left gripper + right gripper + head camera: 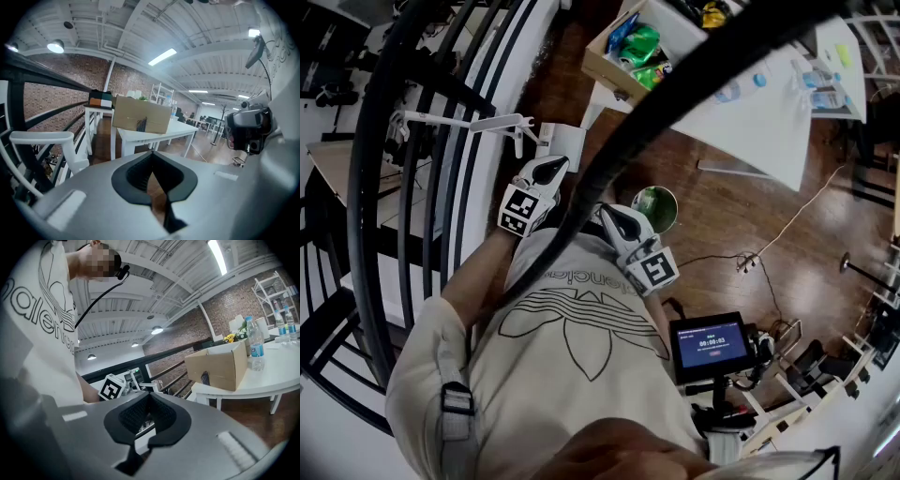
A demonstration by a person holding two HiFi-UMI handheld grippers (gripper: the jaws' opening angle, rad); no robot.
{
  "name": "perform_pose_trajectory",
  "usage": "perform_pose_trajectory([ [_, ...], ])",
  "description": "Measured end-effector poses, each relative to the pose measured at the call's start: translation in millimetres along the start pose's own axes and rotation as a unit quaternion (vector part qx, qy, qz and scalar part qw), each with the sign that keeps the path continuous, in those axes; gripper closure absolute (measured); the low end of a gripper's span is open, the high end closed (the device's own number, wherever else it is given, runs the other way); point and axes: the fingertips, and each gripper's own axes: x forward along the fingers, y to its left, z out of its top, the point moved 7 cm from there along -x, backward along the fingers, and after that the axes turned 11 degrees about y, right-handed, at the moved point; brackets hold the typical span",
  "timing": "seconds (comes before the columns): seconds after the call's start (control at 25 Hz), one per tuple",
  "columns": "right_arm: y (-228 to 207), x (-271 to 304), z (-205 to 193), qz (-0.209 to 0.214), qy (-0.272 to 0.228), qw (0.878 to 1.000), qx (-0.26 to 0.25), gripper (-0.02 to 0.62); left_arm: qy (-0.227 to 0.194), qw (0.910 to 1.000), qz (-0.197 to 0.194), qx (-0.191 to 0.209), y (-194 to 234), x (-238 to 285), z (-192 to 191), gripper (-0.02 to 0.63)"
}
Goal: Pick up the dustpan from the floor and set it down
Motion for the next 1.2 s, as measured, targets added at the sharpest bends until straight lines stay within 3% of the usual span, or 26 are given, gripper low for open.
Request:
perform_pose_trajectory([
  [0.04,0.4,3.0,-2.4,0.002,0.005,1.000,0.001,0.594,0.005,0.9999,0.014,-0.007,10.8,5.4,-7.6,0.584],
  [0.08,1.2,6.0,-4.7,0.005,0.010,1.000,0.002,0.594,0.012,0.9994,0.028,-0.015,22.3,10.7,-15.9,0.452],
  [0.12,2.7,8.8,-7.1,0.007,0.015,1.000,0.002,0.594,0.019,0.9986,0.044,-0.025,35.0,15.7,-25.0,0.263],
  [0.16,4.8,11.2,-9.5,0.009,0.020,1.000,0.003,0.594,0.026,0.9970,0.064,-0.034,49.2,19.6,-34.9,0.168],
  [0.2,7.4,13.0,-12.4,0.011,0.026,1.000,0.005,0.594,0.033,0.9947,0.090,-0.038,64.3,22.0,-45.1,0.135],
  [0.36,16.3,14.1,-26.5,0.007,0.053,0.998,0.020,0.594,0.048,0.9797,0.189,-0.047,123.5,25.6,-74.1,0.107],
  [0.44,19.4,13.9,-32.9,0.003,0.065,0.998,0.027,0.594,0.044,0.9770,0.202,-0.052,146.8,29.0,-71.6,0.107],
  [0.56,23.5,13.5,-39.3,-0.004,0.078,0.996,0.036,0.594,0.037,0.9786,0.201,-0.026,168.9,39.9,-60.0,0.107],
  [0.72,29.7,14.9,-40.0,-0.012,0.081,0.996,0.036,0.594,0.029,0.9872,0.156,-0.018,175.9,52.3,-47.5,0.116],
  [0.76,30.3,14.9,-40.3,-0.015,0.081,0.996,0.037,0.594,0.031,0.9888,0.144,-0.020,173.9,53.4,-45.9,0.257],
  [0.8,30.3,14.9,-40.9,-0.018,0.081,0.996,0.038,0.594,0.039,0.9892,0.140,-0.019,172.1,54.9,-45.5,0.531],
  [0.96,27.7,15.3,-38.2,-0.024,0.075,0.996,0.032,0.594,0.072,0.9856,0.149,-0.032,167.7,53.8,-41.3,0.538],
  [1.2,17.9,11.8,-28.0,-0.033,0.040,0.998,0.022,0.594,0.054,0.9869,0.151,-0.018,129.8,12.4,-9.5,0.537],
])
